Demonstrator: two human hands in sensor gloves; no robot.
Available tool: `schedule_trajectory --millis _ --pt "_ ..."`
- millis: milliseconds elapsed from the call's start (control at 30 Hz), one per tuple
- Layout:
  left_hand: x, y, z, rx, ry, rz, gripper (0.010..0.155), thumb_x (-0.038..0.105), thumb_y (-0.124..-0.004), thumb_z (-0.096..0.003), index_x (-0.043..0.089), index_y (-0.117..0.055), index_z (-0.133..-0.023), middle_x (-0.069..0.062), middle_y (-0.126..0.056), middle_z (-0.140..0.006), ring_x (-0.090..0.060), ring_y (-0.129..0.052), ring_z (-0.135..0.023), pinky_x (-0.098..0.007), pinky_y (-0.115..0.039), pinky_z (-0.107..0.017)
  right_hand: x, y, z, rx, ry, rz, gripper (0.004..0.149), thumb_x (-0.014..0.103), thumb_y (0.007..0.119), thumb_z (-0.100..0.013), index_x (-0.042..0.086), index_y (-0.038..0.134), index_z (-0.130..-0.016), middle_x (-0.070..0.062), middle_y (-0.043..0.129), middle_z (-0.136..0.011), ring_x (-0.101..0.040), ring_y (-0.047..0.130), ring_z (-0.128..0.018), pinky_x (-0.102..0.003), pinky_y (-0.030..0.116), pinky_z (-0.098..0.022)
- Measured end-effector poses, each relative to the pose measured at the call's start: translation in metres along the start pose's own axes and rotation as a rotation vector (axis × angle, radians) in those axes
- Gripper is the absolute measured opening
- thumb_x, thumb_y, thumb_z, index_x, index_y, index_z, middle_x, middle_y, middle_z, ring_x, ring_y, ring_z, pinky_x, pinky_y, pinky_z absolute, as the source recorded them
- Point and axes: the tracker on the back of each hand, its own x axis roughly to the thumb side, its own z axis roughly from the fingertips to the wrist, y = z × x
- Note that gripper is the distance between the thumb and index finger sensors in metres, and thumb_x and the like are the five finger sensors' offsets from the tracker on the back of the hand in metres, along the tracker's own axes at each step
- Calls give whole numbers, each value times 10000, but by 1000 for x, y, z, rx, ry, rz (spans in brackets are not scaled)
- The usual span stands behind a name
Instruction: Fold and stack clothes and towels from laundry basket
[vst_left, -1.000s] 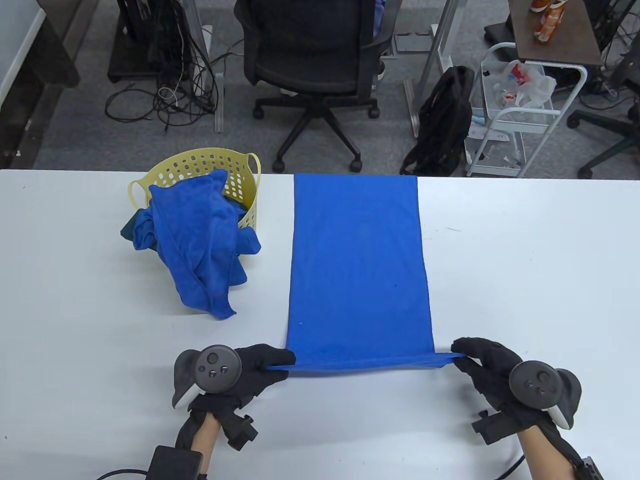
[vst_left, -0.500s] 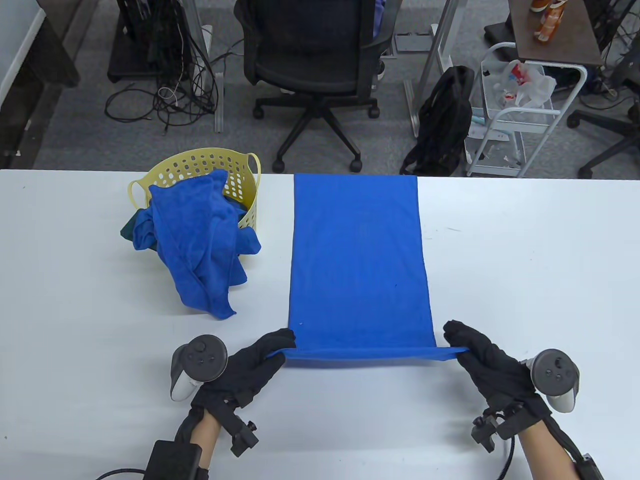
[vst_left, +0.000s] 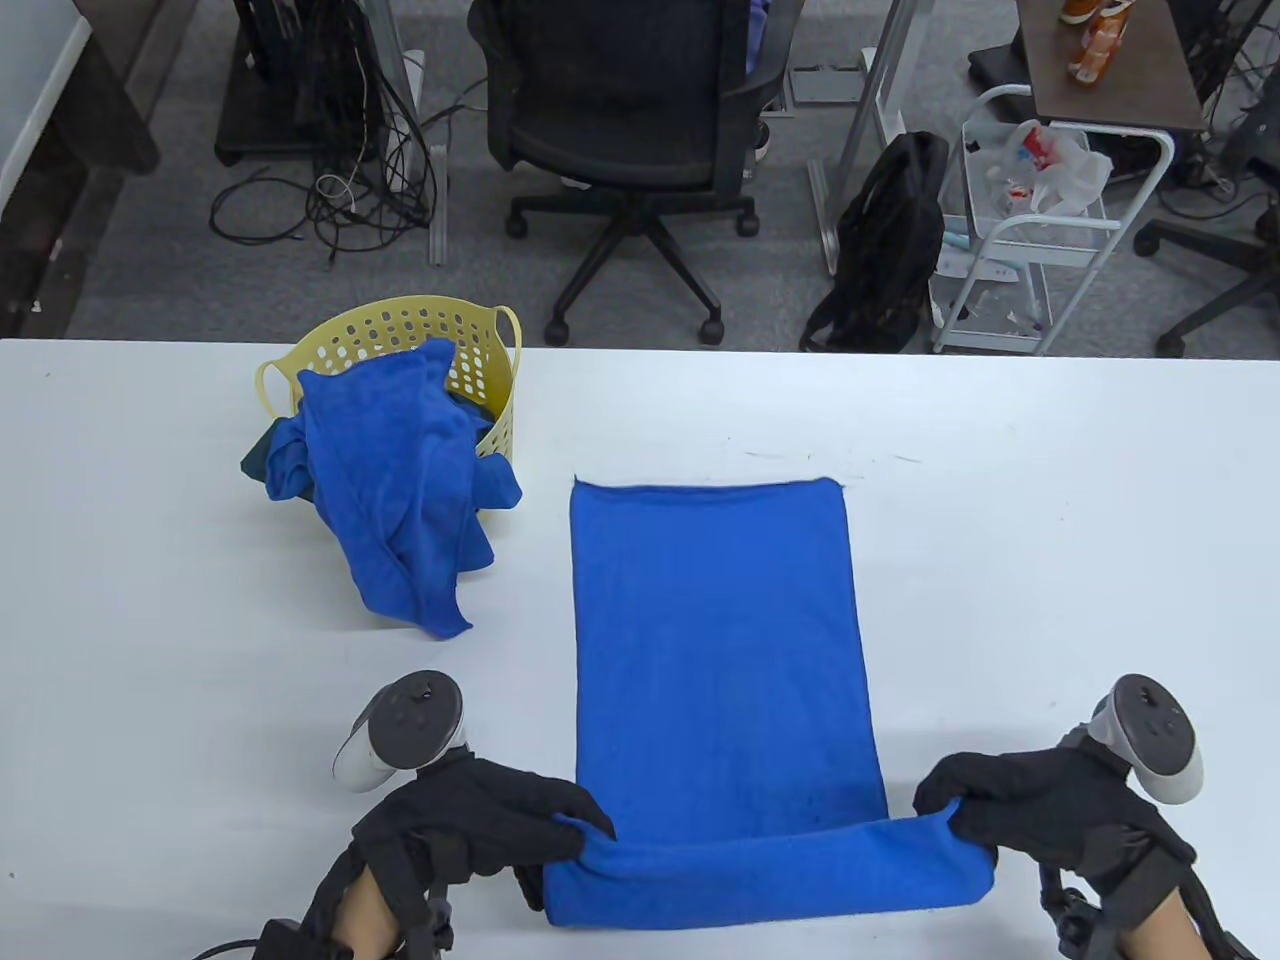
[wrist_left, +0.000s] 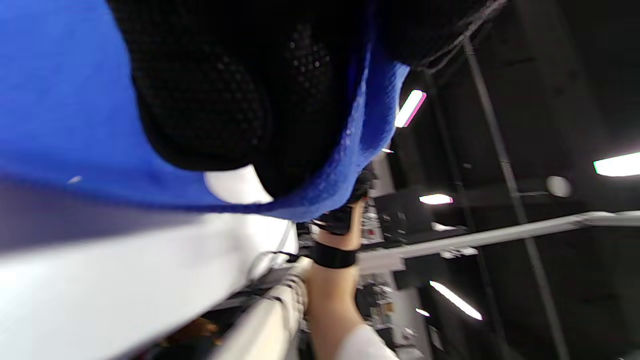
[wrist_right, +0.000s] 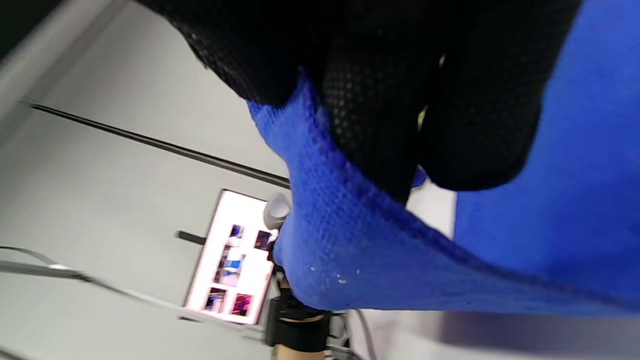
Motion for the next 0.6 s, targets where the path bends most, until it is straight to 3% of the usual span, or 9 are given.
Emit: schedule_trajectory --millis 67,133,200,267,333,433,600 --pt "12 -2 6 6 -62 -2 480 439 -751 -633 159 -870 -1004 -152 -1105 -829 -179 -1203 -556 -364 -1048 -411 11 1 5 4 -73 -22 401 202 782 -580 -6 882 -908 -302 1047 -730 -275 1126 -430 -535 965 -390" --pt "22 2 10 50 -21 -77 481 438 -751 -637 162 -859 -1017 -159 -1091 -843 -189 -1192 -569 -374 -1036 -422 19 -1 7 -26 -64 24 400 200 777 -587 -6 873 -916 -306 1036 -744 -282 1120 -437 -538 957 -394" --pt "28 13 12 199 165 -271 484 446 -748 -637 198 -822 -1047 -200 -982 -968 -260 -1117 -704 -443 -965 -519 22 -7 7 -125 75 173 399 189 763 -605 -10 845 -941 -331 988 -788 -315 1090 -484 -563 914 -427" --pt "30 26 7 420 399 -489 483 459 -763 -628 231 -803 -1051 -224 -827 -1106 -351 -982 -868 -538 -846 -629 23 -15 1 -278 289 369 397 187 752 -626 0 810 -972 -356 877 -907 -415 1001 -634 -633 808 -514" --pt "30 38 -7 583 536 -643 482 473 -808 -587 248 -836 -1013 -209 -824 -1112 -385 -957 -885 -573 -816 -640 22 -23 -10 -411 428 521 396 189 742 -635 7 782 -984 -366 758 -1011 -491 882 -773 -699 685 -594" --pt "33 61 -42 681 702 -816 481 480 -823 -567 261 -840 -994 -168 -843 -1095 -356 -969 -875 -555 -823 -639 21 -43 -43 -565 594 756 400 185 740 -630 0 772 -983 -374 683 -1062 -538 802 -841 -726 625 -619" --pt "18 99 -98 751 966 -1063 485 481 -805 -564 274 -811 -1002 -123 -848 -1086 -304 -983 -866 -512 -839 -643 1 -75 -105 -587 796 941 403 186 719 -631 20 742 -998 -349 622 -1107 -562 721 -906 -737 589 -641"
